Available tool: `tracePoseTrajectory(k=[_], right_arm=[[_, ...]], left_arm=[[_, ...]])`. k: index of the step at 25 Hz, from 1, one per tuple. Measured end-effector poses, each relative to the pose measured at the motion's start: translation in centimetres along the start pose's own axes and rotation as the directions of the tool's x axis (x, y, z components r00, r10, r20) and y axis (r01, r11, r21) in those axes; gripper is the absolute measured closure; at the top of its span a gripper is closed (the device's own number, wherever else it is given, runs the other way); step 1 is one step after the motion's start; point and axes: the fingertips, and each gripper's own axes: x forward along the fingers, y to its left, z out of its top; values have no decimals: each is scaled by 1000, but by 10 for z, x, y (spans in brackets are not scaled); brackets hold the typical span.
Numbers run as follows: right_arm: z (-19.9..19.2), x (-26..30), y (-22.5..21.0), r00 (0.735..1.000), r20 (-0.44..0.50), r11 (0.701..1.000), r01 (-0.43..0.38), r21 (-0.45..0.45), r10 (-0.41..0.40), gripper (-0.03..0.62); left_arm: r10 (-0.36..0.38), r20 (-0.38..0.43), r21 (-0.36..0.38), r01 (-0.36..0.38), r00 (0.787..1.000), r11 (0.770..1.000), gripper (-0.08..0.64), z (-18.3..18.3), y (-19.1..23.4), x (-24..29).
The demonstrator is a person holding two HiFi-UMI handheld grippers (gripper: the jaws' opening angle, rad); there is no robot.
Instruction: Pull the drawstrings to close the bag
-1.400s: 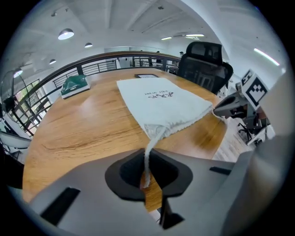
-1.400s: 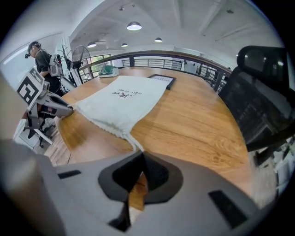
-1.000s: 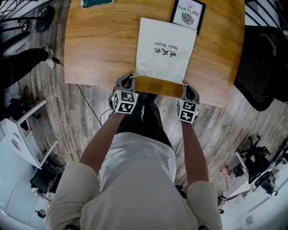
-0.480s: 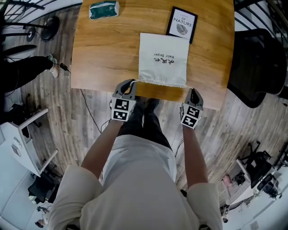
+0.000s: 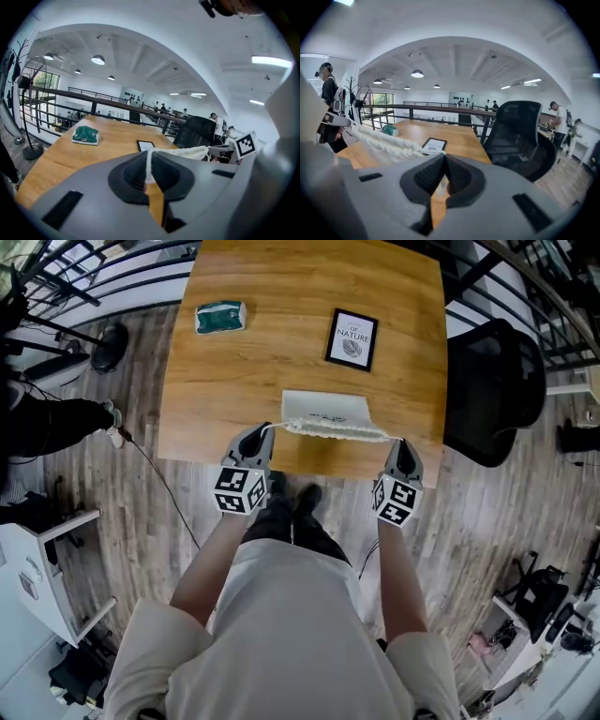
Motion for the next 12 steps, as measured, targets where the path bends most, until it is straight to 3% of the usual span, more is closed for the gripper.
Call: tracePoseTrajectory(k=[5,12], right_arm=[[50,-9,-16,995,91,999,42,18,-43,589],[118,-34,-21,978,207,999,11,47,-21,589]], left_arm=[[17,97,1,-17,995,1000,565,53,-11,-8],[30,178,14,-32,984,999,566,108,-20,-26]])
